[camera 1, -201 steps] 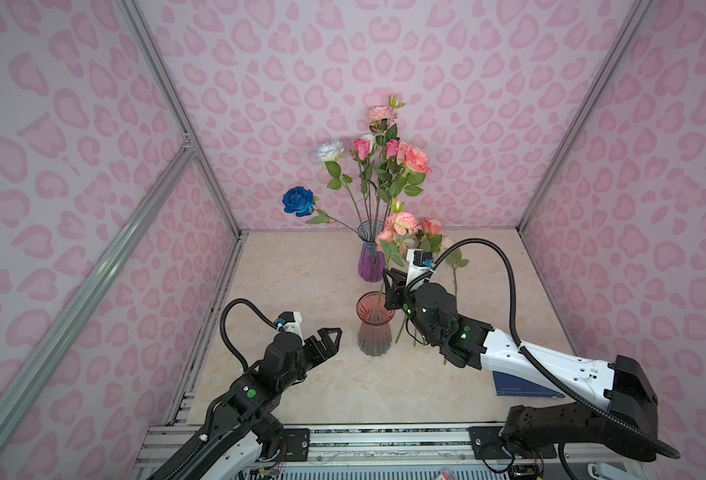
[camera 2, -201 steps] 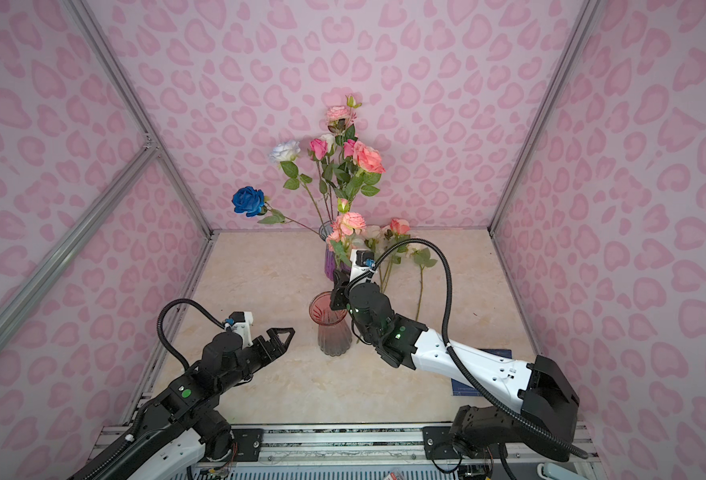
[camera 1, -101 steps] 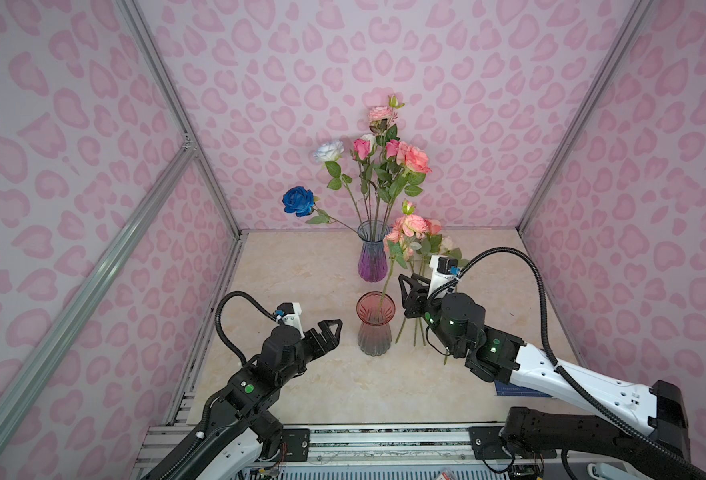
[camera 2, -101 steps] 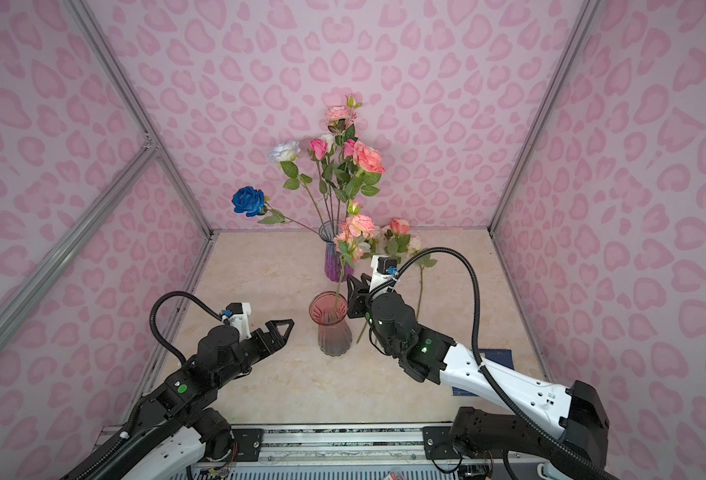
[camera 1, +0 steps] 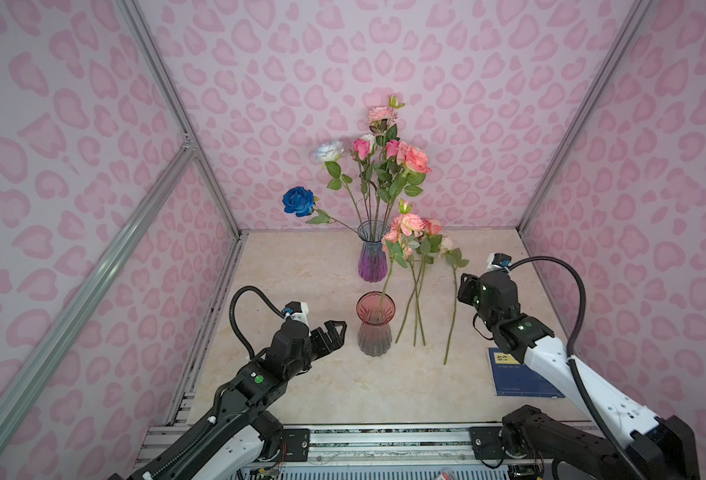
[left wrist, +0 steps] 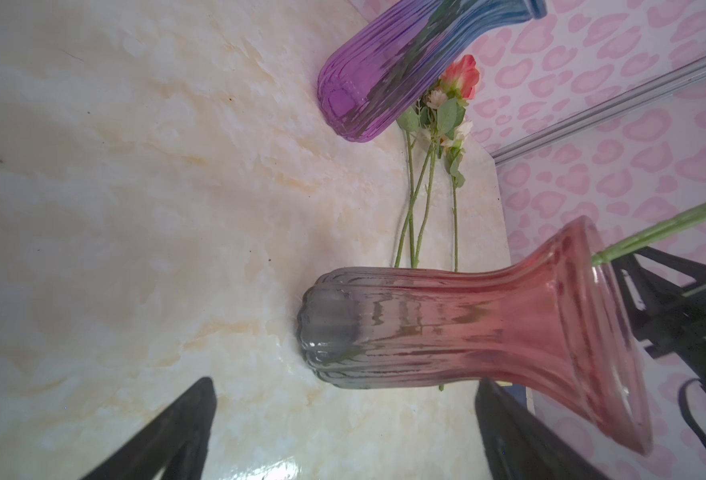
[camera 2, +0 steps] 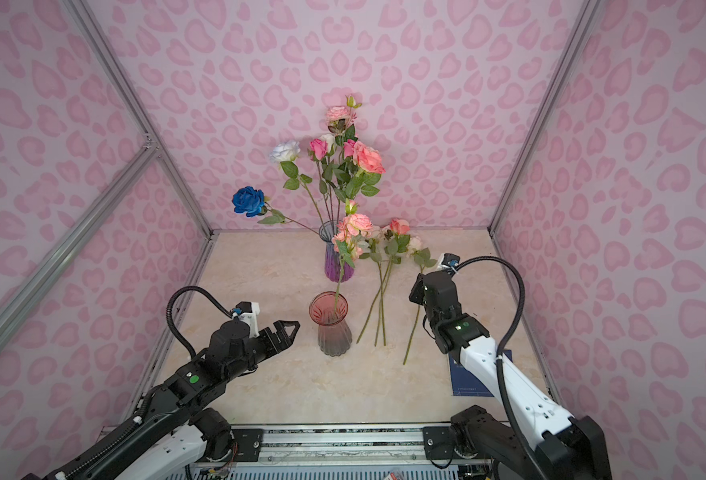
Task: Arrange the flowers into the vase
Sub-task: 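Open the right gripper and lower it to the loose cream rose stems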
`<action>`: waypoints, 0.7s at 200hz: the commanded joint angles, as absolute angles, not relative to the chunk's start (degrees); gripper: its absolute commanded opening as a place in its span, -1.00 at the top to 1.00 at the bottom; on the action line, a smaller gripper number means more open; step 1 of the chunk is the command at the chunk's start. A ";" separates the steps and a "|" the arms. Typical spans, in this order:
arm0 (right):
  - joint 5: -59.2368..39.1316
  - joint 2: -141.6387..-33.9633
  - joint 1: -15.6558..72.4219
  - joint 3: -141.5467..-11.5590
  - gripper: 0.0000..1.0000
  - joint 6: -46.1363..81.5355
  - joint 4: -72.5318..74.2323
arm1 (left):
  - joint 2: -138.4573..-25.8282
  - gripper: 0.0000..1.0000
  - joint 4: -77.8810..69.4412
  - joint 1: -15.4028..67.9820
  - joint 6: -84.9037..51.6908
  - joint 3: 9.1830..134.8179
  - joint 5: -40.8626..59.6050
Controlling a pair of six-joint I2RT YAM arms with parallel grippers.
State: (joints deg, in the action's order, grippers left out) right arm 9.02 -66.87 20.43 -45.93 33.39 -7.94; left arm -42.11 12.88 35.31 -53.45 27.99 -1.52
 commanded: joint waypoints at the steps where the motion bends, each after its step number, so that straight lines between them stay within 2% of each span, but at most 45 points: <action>1: -3.96 -74.40 18.64 -49.13 0.25 33.29 -10.92 | -43.94 -0.96 9.61 35.33 -52.52 29.14 -0.40; 34: -9.49 -89.33 17.48 -55.95 0.40 35.72 -5.52 | -45.74 -0.97 8.79 35.33 -52.31 29.30 0.47; 80: -13.44 -106.10 15.58 -67.62 0.34 37.71 -3.99 | -44.88 -0.96 10.23 35.33 -49.96 28.49 0.16; 140: -15.54 -115.71 14.66 -74.56 0.41 39.28 -4.59 | -44.70 -0.95 9.45 35.33 -47.22 28.15 -1.48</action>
